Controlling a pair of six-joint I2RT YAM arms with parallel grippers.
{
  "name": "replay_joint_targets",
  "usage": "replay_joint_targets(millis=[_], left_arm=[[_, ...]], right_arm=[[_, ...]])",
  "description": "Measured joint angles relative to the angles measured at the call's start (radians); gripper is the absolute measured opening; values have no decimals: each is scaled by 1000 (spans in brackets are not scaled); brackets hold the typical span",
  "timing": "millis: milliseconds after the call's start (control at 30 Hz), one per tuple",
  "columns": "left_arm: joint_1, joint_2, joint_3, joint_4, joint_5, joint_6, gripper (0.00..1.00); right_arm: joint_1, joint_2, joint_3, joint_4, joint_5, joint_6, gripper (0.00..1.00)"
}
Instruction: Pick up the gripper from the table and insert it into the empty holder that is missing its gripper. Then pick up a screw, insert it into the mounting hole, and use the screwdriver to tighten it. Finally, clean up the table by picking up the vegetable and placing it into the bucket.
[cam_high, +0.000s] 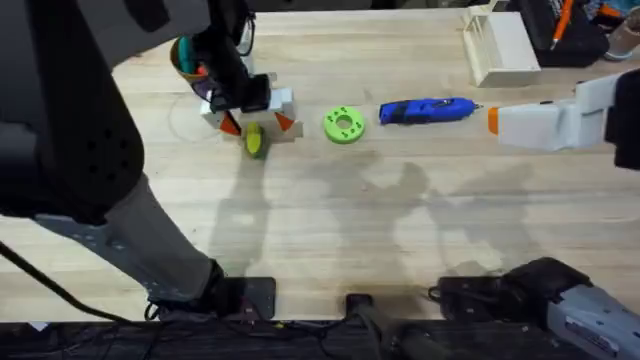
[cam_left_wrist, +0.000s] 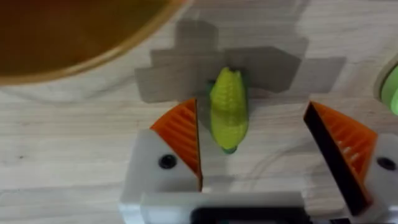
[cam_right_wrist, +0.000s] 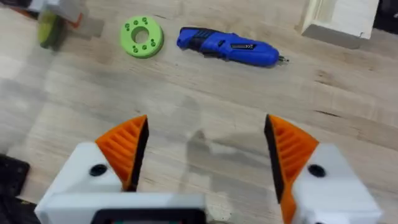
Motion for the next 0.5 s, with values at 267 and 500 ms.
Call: replay_joint_targets(millis=[267,500], left_arm=[[-9,-7,-96,112,-42,-39,985],[-13,-10,-106,117,-82,-45,820]], right_arm=[[0,0,0,0,0,0,991],[0,0,0,0,0,0,992]])
